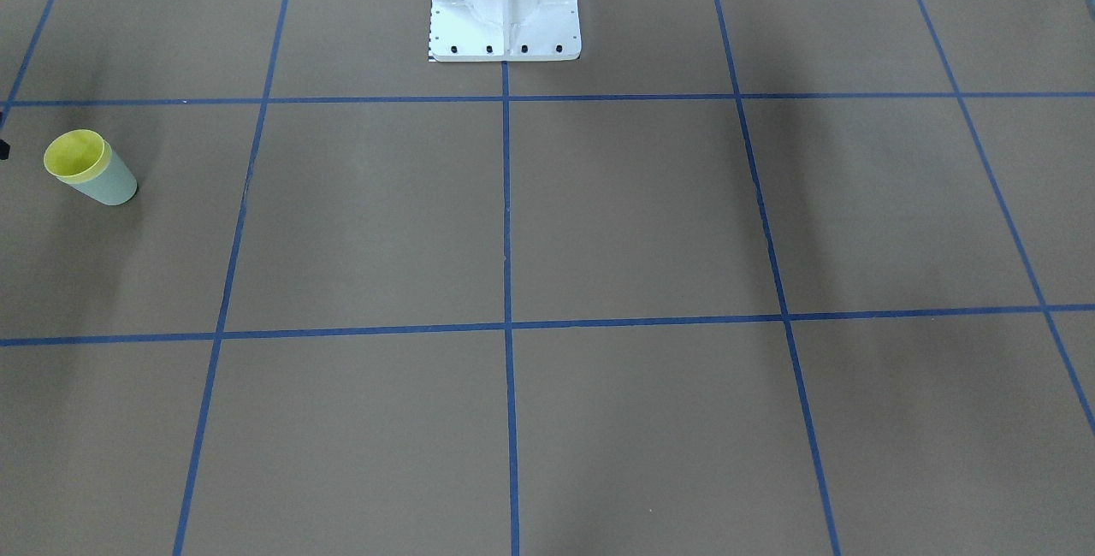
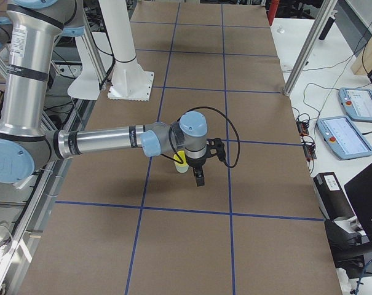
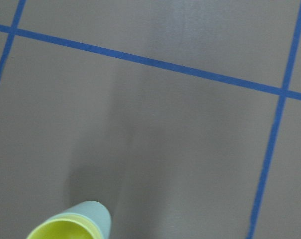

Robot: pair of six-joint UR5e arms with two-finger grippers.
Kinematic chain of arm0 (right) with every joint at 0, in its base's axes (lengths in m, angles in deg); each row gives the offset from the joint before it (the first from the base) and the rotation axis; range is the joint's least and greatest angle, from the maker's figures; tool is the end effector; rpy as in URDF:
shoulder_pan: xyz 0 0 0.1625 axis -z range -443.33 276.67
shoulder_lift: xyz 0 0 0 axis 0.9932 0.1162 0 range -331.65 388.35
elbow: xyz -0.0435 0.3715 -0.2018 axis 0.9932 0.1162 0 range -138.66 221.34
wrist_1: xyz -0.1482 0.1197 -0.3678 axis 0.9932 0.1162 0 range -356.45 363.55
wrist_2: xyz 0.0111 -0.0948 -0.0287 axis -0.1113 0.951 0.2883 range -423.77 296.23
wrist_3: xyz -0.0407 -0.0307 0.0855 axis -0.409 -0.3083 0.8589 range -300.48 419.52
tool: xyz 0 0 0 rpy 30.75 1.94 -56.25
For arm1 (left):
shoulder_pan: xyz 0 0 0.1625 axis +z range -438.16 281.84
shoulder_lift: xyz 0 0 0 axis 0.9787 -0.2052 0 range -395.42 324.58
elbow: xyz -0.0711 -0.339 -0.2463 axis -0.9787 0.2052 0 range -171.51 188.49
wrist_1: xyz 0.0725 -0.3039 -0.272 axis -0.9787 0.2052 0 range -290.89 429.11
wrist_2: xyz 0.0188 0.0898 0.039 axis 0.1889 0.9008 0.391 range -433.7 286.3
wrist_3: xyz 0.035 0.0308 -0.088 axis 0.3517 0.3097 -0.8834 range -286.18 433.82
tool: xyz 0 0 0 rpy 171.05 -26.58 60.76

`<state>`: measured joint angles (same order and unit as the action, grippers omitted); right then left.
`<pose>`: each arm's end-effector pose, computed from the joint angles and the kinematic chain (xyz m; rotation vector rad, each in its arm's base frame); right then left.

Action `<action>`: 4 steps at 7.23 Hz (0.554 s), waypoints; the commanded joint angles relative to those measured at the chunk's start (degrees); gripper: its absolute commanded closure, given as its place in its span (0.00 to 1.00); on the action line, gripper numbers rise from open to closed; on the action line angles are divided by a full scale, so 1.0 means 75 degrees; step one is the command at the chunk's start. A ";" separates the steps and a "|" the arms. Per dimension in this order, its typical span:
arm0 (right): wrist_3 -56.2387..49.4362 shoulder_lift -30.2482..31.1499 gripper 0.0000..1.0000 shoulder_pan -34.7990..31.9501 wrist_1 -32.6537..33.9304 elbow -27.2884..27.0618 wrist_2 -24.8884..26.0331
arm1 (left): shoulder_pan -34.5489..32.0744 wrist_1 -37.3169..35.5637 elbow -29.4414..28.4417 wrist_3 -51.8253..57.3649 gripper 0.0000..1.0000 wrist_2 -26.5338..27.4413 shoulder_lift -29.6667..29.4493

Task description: Transfer and stack yellow cup on green cup

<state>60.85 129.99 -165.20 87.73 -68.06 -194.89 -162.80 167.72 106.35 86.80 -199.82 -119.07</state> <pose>0.0082 -0.4227 0.5752 0.1674 -0.7316 -0.1983 -0.0315 -0.4623 0.6363 0.2134 0.6195 0.3642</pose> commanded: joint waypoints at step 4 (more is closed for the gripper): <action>-0.1126 0.0112 0.00 -0.1036 0.0998 0.0312 0.0058 | -0.0817 -0.1170 0.0100 0.0098 0.00 -0.0656 0.0020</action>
<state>52.57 130.50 -172.78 95.25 -66.49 -194.63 -166.15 161.77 106.57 87.25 -203.46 -119.04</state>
